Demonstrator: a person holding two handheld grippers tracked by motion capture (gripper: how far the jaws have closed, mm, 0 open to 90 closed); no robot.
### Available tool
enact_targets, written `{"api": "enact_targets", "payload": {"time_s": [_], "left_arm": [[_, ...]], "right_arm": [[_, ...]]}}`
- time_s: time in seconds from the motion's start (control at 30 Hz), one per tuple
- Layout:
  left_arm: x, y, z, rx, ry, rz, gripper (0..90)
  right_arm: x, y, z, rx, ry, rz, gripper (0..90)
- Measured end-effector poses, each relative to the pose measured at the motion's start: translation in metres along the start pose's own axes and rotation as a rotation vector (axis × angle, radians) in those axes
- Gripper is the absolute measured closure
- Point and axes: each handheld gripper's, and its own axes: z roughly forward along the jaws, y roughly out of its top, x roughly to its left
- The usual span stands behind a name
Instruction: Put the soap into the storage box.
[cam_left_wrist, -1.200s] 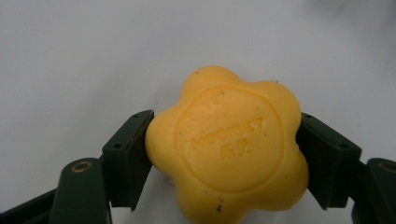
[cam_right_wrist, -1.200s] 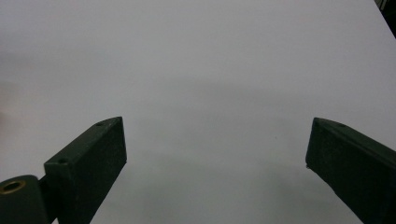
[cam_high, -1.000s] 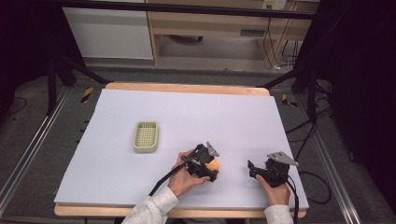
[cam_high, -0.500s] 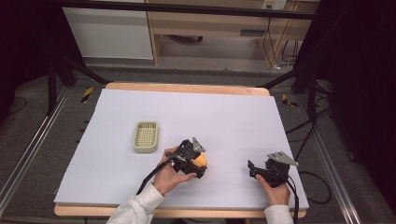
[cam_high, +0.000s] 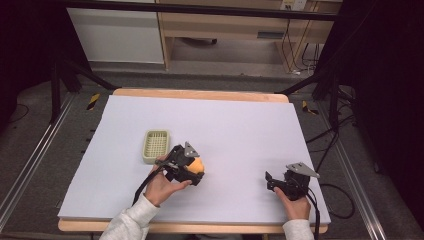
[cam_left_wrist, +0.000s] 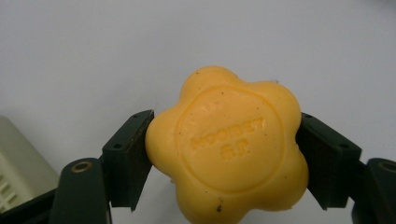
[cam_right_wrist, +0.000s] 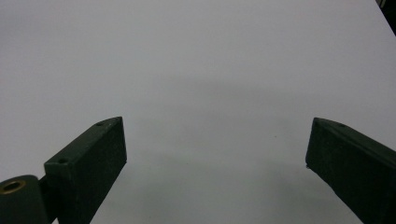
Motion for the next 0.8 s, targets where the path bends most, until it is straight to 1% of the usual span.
{"api": "enact_targets", "payload": {"time_s": [0.07,0.23,0.33,0.37,0.5,0.57,0.67,0.73,0.8], "left_arm": [[0.007,0.000,-0.004,-0.010,0.006,-0.022,26.3],[0.013,0.000,-0.007,-0.020,0.013,-0.037,26.3],[0.020,-0.001,-0.011,-0.021,0.022,-0.046,26.3],[0.020,-0.001,-0.011,-0.021,0.022,-0.046,26.3],[0.028,-0.003,-0.015,-0.027,0.034,-0.065,26.3],[0.032,-0.005,-0.015,-0.030,0.039,-0.080,26.3],[0.036,-0.006,-0.016,-0.025,0.047,-0.083,26.3],[0.041,-0.007,-0.017,-0.029,0.051,-0.097,26.3],[0.044,-0.008,-0.018,-0.026,0.059,-0.099,26.3]], "right_arm": [[0.000,0.000,0.000,0.001,0.002,0.000,5.6],[0.000,0.000,0.000,0.001,0.002,-0.001,5.6],[0.000,0.000,0.000,-0.002,-0.005,-0.003,5.6],[0.000,0.000,0.000,-0.002,-0.005,-0.003,5.6],[0.000,0.000,0.000,-0.002,-0.005,-0.001,5.6],[0.000,0.000,-0.001,-0.003,-0.005,0.001,5.6],[0.001,-0.001,-0.001,-0.004,-0.004,0.001,5.6],[0.001,-0.001,-0.001,-0.005,-0.006,0.000,5.6],[0.001,-0.001,-0.001,-0.006,-0.008,-0.005,5.6]]}}
